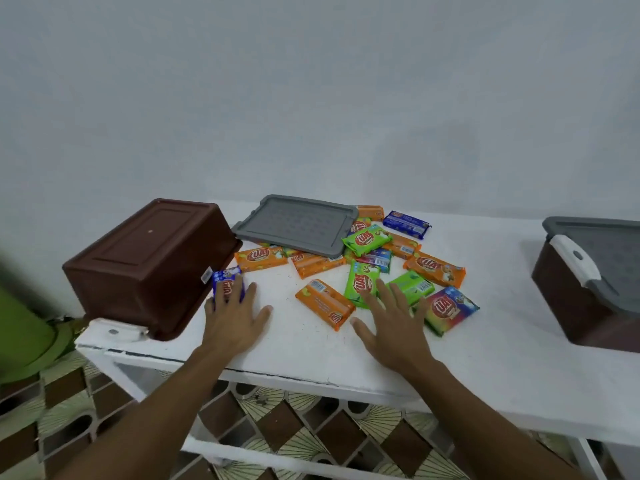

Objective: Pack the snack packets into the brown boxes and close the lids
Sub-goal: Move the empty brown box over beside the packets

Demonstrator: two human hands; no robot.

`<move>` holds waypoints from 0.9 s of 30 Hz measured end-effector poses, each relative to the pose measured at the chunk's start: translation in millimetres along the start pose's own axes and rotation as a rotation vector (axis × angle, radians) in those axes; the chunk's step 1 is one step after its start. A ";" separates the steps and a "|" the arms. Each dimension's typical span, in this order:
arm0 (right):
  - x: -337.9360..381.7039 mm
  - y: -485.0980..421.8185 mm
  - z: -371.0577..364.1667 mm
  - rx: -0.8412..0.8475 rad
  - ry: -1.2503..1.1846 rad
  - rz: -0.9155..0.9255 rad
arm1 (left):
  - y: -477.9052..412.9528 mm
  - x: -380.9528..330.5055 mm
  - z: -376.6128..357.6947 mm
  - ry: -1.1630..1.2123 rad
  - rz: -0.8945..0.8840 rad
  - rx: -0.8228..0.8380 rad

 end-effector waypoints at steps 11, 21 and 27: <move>81.1 -45.2 -20.0 0.001 -0.013 -0.132 | -66.4 21.0 41.9 0.132 -0.335 -0.026; 74.3 -46.0 -21.2 -0.098 -0.001 -0.358 | -69.1 2.6 18.7 0.031 -0.435 -0.083; 73.5 -42.6 -19.2 -0.115 -0.072 -0.398 | -45.5 -9.6 12.0 -0.064 -0.478 -0.046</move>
Point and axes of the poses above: each hand's wrist, its own y-axis away from the middle knuckle, its own z-axis out of the back of the hand, x = y × z, the point moved 5 cm from there along -y, towards the middle knuckle, and after that the axes turned 15 degrees about x, right-handed, at the moved point
